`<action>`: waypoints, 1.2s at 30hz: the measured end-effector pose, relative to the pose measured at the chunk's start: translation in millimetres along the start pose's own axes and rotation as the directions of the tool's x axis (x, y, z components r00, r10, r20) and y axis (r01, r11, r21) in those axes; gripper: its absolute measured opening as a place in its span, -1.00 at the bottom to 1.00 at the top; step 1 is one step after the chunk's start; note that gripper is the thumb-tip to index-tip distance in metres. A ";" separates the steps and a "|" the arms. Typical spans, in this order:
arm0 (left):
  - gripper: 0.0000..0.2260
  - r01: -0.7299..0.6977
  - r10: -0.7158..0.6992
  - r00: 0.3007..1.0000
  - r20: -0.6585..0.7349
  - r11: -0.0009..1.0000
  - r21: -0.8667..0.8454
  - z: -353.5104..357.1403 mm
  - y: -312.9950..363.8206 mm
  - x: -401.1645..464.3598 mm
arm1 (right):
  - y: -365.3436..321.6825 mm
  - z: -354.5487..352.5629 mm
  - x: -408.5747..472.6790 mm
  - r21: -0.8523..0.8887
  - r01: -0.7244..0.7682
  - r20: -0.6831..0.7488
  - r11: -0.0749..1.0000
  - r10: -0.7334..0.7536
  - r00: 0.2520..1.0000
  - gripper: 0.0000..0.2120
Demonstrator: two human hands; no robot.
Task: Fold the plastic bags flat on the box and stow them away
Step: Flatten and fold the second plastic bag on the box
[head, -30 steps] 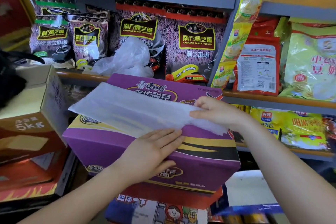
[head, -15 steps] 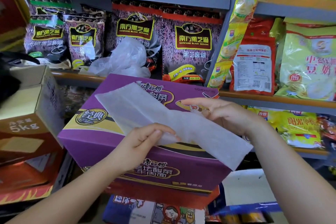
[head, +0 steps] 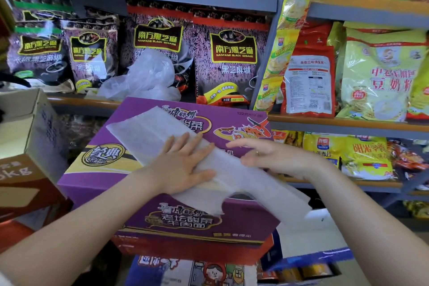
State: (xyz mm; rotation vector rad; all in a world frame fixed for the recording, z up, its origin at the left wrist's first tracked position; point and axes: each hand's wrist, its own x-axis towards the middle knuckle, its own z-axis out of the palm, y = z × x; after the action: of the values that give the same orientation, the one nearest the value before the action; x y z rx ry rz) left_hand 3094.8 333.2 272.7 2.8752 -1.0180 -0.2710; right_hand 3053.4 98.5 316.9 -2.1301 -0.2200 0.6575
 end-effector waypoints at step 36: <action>-0.62 -0.574 0.534 0.721 -0.441 0.817 0.050 -8.3 -22.4 -11.3 | 11.4 17.7 -10.4 -0.254 0.268 0.191 0.929 -0.223 0.956 -0.40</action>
State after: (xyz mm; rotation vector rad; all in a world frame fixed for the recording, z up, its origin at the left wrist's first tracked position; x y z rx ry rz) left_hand 3101.6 357.8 279.5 2.2272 -1.6267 0.3523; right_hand 3034.4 100.1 303.3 -2.2641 -0.6937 0.6785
